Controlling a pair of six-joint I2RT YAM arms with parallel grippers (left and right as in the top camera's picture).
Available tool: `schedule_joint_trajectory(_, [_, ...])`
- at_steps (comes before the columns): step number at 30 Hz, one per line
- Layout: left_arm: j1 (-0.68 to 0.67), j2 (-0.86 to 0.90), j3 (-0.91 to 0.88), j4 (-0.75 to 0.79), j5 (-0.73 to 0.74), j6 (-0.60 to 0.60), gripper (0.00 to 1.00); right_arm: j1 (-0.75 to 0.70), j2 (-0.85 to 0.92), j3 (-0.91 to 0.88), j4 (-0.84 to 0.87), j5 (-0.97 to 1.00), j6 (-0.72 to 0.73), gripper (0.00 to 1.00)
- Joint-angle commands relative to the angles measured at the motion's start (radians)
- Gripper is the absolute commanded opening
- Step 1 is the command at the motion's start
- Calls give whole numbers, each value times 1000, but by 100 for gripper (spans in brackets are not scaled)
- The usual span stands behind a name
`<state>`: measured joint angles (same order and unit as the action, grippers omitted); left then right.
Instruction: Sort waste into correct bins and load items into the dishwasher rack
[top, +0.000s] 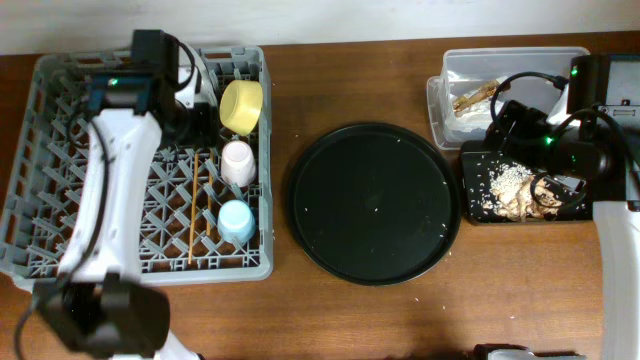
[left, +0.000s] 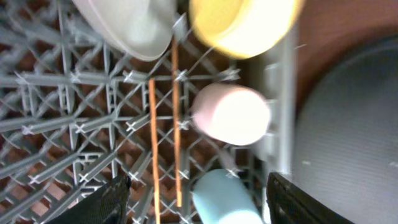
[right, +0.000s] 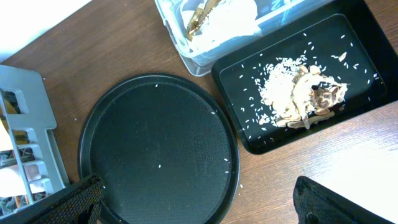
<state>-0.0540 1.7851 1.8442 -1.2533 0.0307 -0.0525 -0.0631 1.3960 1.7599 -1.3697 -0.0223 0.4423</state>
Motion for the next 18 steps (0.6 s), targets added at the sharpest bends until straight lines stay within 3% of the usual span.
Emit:
schedule_joint_trajectory(1, [-28, -126, 25, 3, 56, 1, 99, -3, 3, 8, 0, 16, 0, 98])
schedule_joint_trajectory(10, [-29, -132, 24, 3, 52, 1, 99, 7, -8, 8, 0, 16, 0, 99])
schedule_joint_trajectory(14, [-29, -132, 24, 2, 52, 1, 99, 112, -131, 7, 11, 93, -1, 99])
schedule_joint_trajectory(16, [-29, -132, 24, 2, 52, 1, 99, 159, -227, -43, 100, 138, 0, 98])
schedule_joint_trajectory(18, [-29, -132, 24, 2, 52, 1, 100, 168, -348, -222, 352, 157, -2, 99])
